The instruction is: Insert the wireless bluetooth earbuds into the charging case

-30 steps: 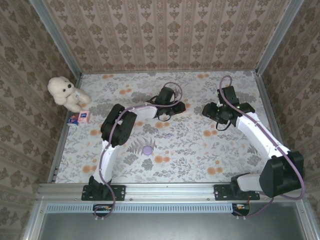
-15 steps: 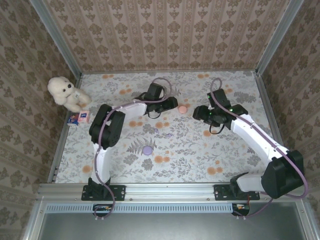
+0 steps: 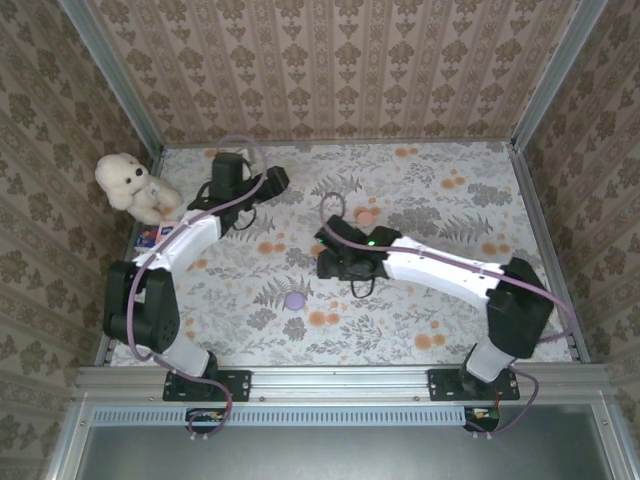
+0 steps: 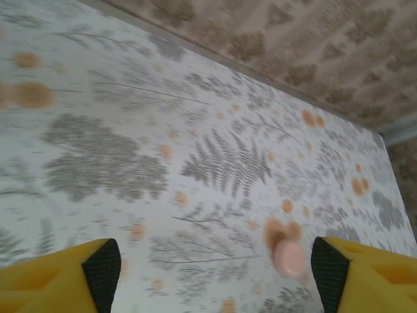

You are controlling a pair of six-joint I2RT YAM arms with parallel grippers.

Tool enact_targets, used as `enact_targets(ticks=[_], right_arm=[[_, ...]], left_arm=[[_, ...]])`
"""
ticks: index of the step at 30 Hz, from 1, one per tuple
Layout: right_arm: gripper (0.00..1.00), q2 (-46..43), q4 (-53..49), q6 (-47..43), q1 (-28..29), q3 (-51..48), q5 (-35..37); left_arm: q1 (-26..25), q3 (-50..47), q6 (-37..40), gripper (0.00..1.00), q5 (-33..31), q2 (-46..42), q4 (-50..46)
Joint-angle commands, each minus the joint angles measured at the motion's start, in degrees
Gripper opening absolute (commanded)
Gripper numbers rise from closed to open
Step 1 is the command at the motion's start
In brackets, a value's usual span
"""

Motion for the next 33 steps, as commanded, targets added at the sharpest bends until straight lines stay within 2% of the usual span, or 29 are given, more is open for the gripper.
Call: enact_targets(ticks=[1,3,4,7,11,15,23,29,33], right_arm=[[0.68,5.2,-3.6,0.3,3.5,6.8,3.6],[0.68,9.0,-3.3,-5.8,4.7,10.7,1.8],[0.68,10.4,-3.1,-8.5,5.0,11.9,0.7],[0.69,13.7,-3.5,-20.2,5.6,14.4,-1.9],[0.69,16.2,-3.1,-27.7,5.5,14.7,-4.5],[0.69,19.7,-2.0,-30.3,5.4,16.2,-8.0],[0.69,25.5,-0.3,-32.1,4.4,19.1,-12.2],[0.69,27.7,0.0,-33.7,3.1,19.9,-15.8],[0.68,28.7,0.2,-35.0,2.9,19.8,-18.3]], left_arm=[[3.3,-4.3,-2.0,0.84,-0.6,-3.5,-0.6],[5.7,-7.1,-3.1,0.92,0.9,-5.6,0.5],[6.7,-8.3,-3.8,1.00,1.5,-6.4,1.0],[10.7,-12.1,-6.8,1.00,4.2,-8.8,4.0],[15.3,-16.1,-11.0,1.00,6.1,-11.0,6.4],[17.7,-17.7,-12.2,1.00,7.3,-12.4,7.4],[18.8,-19.0,-17.2,1.00,7.4,-12.6,6.9],[18.7,-16.6,-13.4,1.00,11.7,-10.6,4.9],[18.7,-17.4,-13.3,1.00,11.6,-11.0,5.7]])
